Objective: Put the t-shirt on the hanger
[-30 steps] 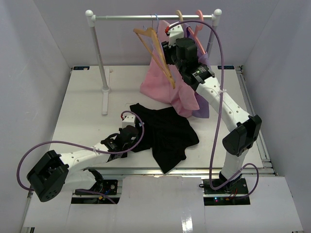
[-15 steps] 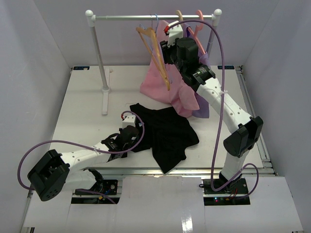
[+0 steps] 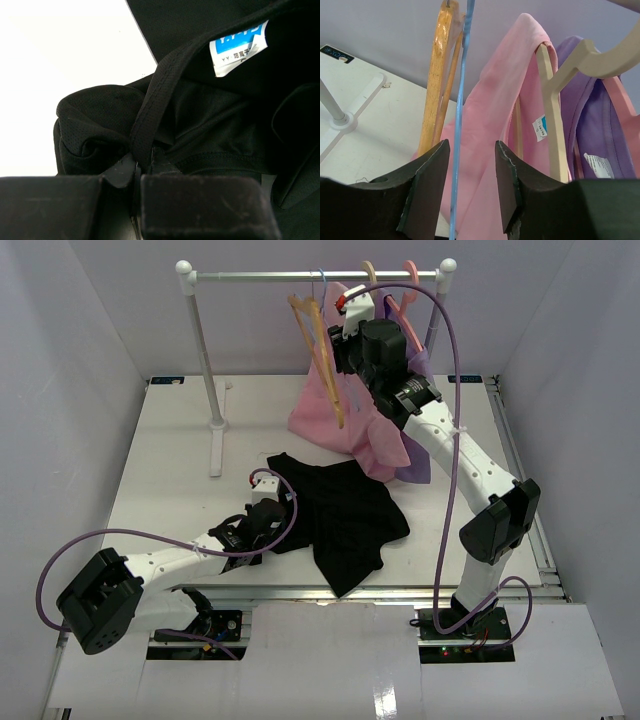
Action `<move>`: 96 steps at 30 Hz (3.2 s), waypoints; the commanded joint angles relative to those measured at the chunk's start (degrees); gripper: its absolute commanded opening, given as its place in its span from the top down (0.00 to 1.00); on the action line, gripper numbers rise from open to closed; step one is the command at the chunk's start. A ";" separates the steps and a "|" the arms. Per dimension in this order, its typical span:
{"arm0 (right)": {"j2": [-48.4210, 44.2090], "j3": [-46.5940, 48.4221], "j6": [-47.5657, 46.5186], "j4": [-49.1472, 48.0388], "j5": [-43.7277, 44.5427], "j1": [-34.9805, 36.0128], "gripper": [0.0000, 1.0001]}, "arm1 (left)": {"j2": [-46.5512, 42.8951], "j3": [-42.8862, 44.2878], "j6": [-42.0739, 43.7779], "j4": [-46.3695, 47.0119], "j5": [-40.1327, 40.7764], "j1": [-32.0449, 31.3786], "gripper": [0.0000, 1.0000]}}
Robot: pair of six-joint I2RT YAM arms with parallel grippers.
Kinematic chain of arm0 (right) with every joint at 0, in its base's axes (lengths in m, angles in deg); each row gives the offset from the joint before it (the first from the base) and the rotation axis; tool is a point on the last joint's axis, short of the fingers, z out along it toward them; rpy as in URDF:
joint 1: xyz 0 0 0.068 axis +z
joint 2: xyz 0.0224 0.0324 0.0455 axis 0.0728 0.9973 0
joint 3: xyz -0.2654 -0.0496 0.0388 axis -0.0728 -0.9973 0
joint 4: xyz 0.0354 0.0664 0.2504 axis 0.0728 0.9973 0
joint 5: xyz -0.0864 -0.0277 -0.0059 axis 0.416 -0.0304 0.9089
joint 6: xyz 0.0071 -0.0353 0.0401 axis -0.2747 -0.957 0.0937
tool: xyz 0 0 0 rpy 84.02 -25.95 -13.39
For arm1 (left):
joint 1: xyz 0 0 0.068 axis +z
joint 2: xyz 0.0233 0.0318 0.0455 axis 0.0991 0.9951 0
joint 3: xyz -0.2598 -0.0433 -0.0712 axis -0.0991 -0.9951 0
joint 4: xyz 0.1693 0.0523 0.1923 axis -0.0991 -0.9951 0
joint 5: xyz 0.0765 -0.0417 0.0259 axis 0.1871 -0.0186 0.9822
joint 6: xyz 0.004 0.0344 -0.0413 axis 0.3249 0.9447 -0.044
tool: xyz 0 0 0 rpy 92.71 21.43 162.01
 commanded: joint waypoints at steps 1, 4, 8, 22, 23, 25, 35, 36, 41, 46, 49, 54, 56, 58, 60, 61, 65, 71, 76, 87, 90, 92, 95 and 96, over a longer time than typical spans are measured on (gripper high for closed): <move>0.49 -0.13 0.60 -3.37 -0.76 0.16 0.54 | -0.54 1.97 0.12 0.18 -0.08 -0.24 1.00; 1.46 -0.24 1.20 -3.39 -2.10 0.16 0.55 | -0.44 1.98 0.12 0.18 -0.08 -0.16 1.00; 2.41 0.00 1.59 -3.68 -2.36 0.34 0.55 | -0.59 1.98 0.20 0.18 -0.08 -0.15 1.00; 0.17 -2.70 1.26 -6.00 0.85 1.54 0.53 | -0.97 1.89 0.20 0.18 -0.25 -0.16 1.00; -0.02 -2.78 1.14 -6.06 0.88 1.57 0.53 | -0.88 1.94 0.20 0.18 -0.21 -0.15 1.00; -0.52 -3.03 1.01 -6.32 0.88 1.73 0.52 | -0.69 1.98 0.20 0.18 -0.17 -0.20 1.00; 2.84 -1.28 0.91 -5.54 0.98 2.01 0.55 | -0.62 2.02 0.20 0.18 -0.17 -0.24 1.00; 3.48 -1.28 1.06 -5.62 1.05 2.01 0.56 | -0.62 2.00 0.23 0.18 -0.17 -0.24 1.00; 4.85 -0.86 1.41 -6.23 1.37 2.05 0.76 | -0.32 2.10 0.20 0.14 -0.17 -0.24 1.00; 5.21 1.77 0.75 -5.31 2.77 2.18 0.91 | -0.09 2.24 0.29 0.18 -0.33 -0.24 1.00; 5.06 3.26 0.12 -4.69 4.02 2.27 0.92 | -0.58 2.05 0.27 0.17 -0.36 -0.16 1.00; 3.09 3.99 -0.83 -4.84 5.67 2.36 0.92 | -1.06 1.84 0.03 0.18 -0.44 -0.24 1.00; 2.38 4.53 -0.99 -4.61 6.13 2.36 0.92 | -0.67 1.99 0.12 0.26 -0.55 -0.15 1.00; 2.23 5.74 -1.22 -3.78 6.68 2.36 0.92 | -0.27 2.11 0.16 0.22 -0.70 -0.15 1.00; 2.45 7.32 -1.46 -2.43 7.45 2.36 0.92 | -0.02 2.30 0.20 0.10 -0.77 -0.23 1.00; 2.57 7.93 -1.53 -1.47 8.03 2.36 0.92 | -0.05 2.29 0.20 0.13 -0.83 -0.20 1.00; 0.73 6.58 -2.20 0.48 9.60 2.36 0.92 | -0.52 1.89 0.03 0.26 -0.79 -0.24 1.00; -3.23 2.02 -0.46 3.46 9.58 2.40 0.92 | -0.13 1.98 -0.06 0.18 -0.57 -0.24 1.00; -7.02 0.02 1.74 9.14 11.17 2.79 0.92 | -0.44 1.89 -0.14 0.01 -0.35 -0.16 1.00; -28.38 -13.28 7.11 22.35 4.27 3.06 0.92 | -6.58 4.33 -5.42 -2.79 -1.91 -0.15 1.00; -34.45 -17.43 9.08 24.87 -0.13 3.10 0.92 | -7.14 7.69 -7.35 -6.91 -0.92 0.25 1.00; -38.75 -21.14 11.18 27.40 -2.57 3.20 0.92 | -7.62 10.46 -8.50 -9.81 -1.29 0.64 1.00; -46.13 -29.80 14.31 29.31 -4.25 3.15 0.92 | -8.64 13.05 -8.82 -13.07 -2.76 0.73 1.00; -49.02 -32.90 15.49 28.48 -6.23 3.18 0.92 | -8.89 13.93 -8.91 -14.45 -2.71 0.82 1.00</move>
